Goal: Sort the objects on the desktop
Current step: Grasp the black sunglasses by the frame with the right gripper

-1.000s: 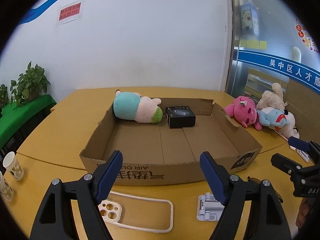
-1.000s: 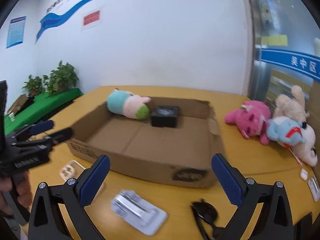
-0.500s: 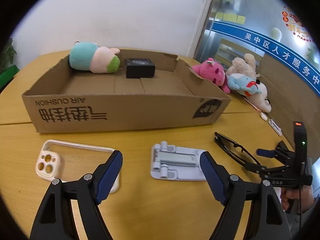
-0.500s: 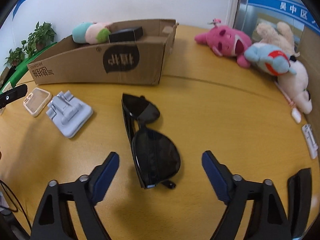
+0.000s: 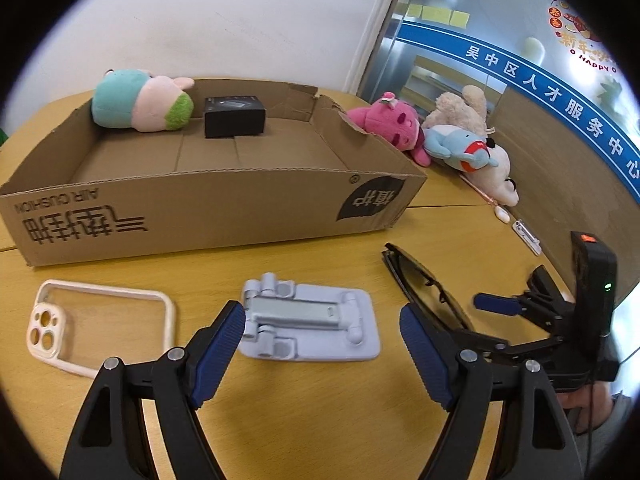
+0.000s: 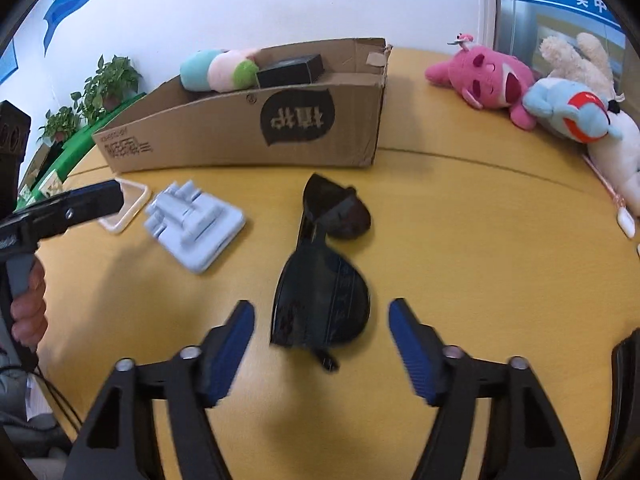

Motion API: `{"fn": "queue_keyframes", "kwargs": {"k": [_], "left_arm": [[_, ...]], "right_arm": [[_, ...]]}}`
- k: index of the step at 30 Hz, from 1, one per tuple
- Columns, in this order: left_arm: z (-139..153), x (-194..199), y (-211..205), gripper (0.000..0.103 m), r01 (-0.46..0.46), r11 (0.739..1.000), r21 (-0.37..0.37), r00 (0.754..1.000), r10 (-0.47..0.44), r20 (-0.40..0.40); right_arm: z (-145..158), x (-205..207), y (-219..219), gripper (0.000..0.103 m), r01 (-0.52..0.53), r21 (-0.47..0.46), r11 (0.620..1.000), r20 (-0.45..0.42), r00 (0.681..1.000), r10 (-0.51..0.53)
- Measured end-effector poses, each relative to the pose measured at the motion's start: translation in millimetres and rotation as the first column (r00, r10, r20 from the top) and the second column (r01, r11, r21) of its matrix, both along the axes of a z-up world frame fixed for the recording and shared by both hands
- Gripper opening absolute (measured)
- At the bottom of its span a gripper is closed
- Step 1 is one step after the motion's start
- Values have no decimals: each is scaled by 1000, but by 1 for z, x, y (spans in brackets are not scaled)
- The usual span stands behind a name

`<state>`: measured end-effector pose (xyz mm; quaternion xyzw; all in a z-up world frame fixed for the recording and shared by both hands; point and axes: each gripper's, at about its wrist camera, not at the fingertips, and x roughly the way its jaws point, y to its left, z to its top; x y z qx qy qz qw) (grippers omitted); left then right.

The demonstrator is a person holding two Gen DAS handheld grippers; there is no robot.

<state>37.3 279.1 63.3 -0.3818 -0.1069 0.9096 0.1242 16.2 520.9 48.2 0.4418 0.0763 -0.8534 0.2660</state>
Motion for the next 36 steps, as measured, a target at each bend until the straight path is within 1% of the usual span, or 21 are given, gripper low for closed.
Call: {"fn": "queue_keyframes", "kwargs": {"k": [1,2,3,5,6,8,11,15,18,20,22,23,24,27,31,34,36], "left_arm": [[1,-3,3,80,9,1000,8,1000,-9,1],[2,-6,5,80,18,1000,15,1000,-18,3],[3,-9,8,80,28,999,19,1000,-28,5],[4,-14,14,80,40,999,19,999,-40,8],[5,-17,19,80,49,999,17,999,-49,10],[5,-21,29,80,74,997,10,997,-74,17],[-2,-30,53,80,133,991,-17,989,-131,64],[-18,-37,88,78,233,972,33,959,-236,156],[-29,-41,110,78,283,957,67,934,-290,207],[-36,-43,122,77,299,951,78,921,-309,237],[-44,-47,129,64,304,947,101,907,-320,275],[-48,-49,132,52,308,944,115,897,-329,296],[-49,-49,132,50,302,945,125,900,-325,289],[-50,-50,131,47,295,944,147,897,-326,298],[-47,-49,127,45,282,946,156,904,-317,288],[-34,-48,120,43,281,945,165,915,-316,251],[-20,-49,117,43,275,947,166,927,-308,217]], "right_arm": [[-4,-4,-3,70,-7,-2,1000,-1,1000,7],[-7,-8,-6,68,-10,2,1000,5,1000,10],[-13,-13,-11,55,-18,17,1000,25,1000,17],[-16,-12,-15,53,-30,37,999,14,999,29],[-16,-11,-16,52,-45,24,999,27,999,44],[-16,-3,-16,52,-49,15,999,28,998,48],[-16,9,-14,52,-28,12,1000,35,999,28],[-16,19,0,52,56,-31,998,54,997,-54],[-15,24,14,52,113,-95,989,85,991,-105],[-16,26,21,52,132,-133,982,101,988,-119],[-16,28,27,52,145,-164,976,113,985,-128],[-16,28,28,52,148,-176,973,117,985,-128],[-16,29,30,52,149,-188,971,122,984,-127],[-16,31,30,52,149,-191,970,116,985,-128],[-15,31,28,52,144,-198,970,112,986,-124],[-7,34,23,52,133,-197,971,82,990,-119],[4,35,20,52,124,-200,972,49,992,-116]]}}
